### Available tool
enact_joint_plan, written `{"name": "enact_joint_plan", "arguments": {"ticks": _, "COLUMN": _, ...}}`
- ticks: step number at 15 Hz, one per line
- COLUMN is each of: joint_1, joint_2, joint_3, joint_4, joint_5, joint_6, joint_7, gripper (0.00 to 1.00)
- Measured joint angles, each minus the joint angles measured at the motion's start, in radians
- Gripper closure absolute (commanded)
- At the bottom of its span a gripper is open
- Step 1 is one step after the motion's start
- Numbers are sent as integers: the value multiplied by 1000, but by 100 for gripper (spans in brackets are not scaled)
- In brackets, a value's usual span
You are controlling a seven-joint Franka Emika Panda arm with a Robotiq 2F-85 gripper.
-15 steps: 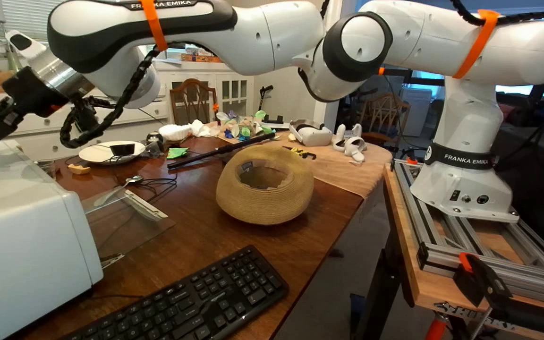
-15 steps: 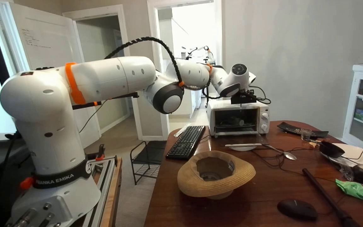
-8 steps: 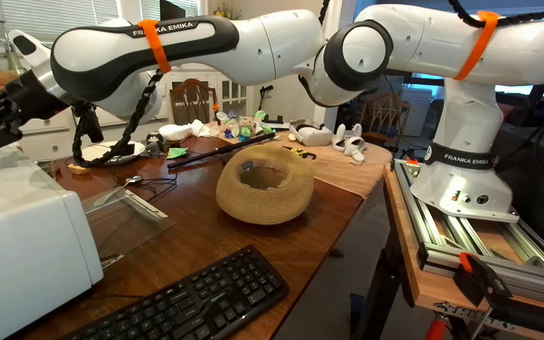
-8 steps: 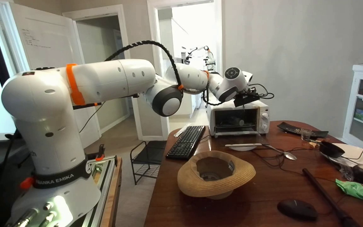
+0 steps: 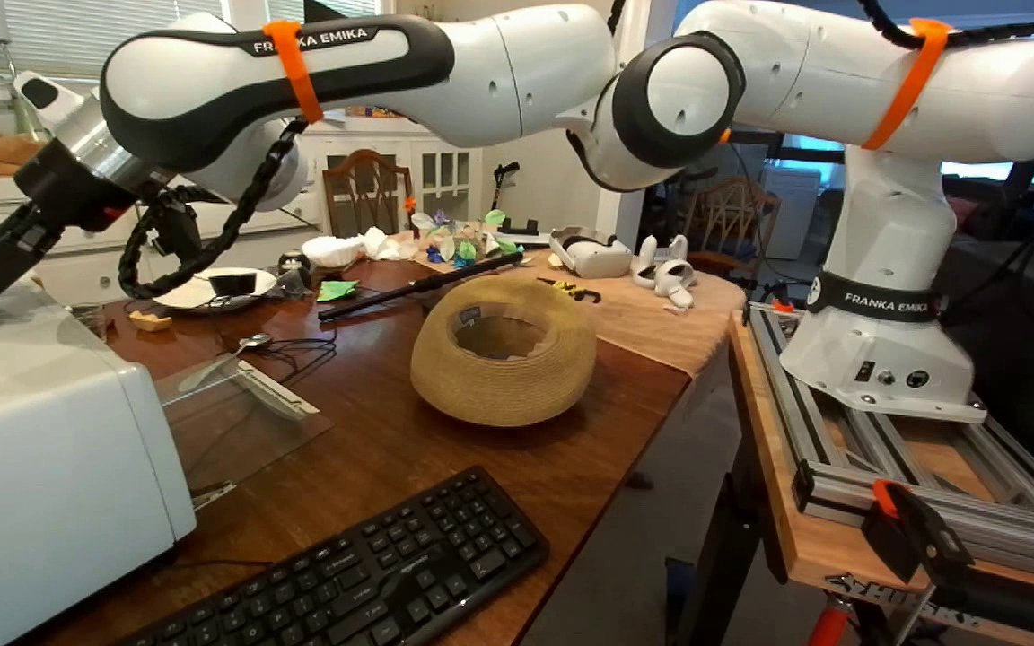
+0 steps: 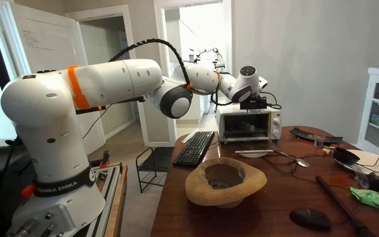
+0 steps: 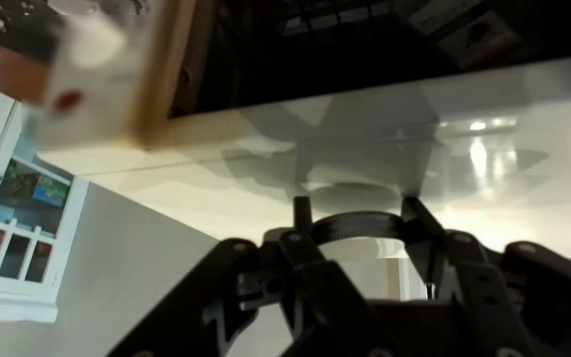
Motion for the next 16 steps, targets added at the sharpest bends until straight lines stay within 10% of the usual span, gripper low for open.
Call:
{"name": "enact_joint_plan", "arguments": {"ticks": 2, "joint_1": -2, "joint_2": -8, "joint_3": -6, "joint_4": 0, "joint_5": 0, "joint_6": -40, "joint_7": 58, "gripper": 27}}
{"name": "enact_joint_plan", "arguments": {"ticks": 6, "joint_1": -2, "joint_2": -17, "joint_3": -10, "joint_4": 0, "joint_5": 0, "joint_6": -81, "joint_7": 139, "gripper": 4}}
{"name": "enact_joint_plan", "arguments": {"ticks": 16, "joint_1": -41, "joint_2": -61, "joint_3": -78, "joint_4": 1, "joint_5": -3, "joint_6": -189, "joint_7": 402, "gripper": 0}}
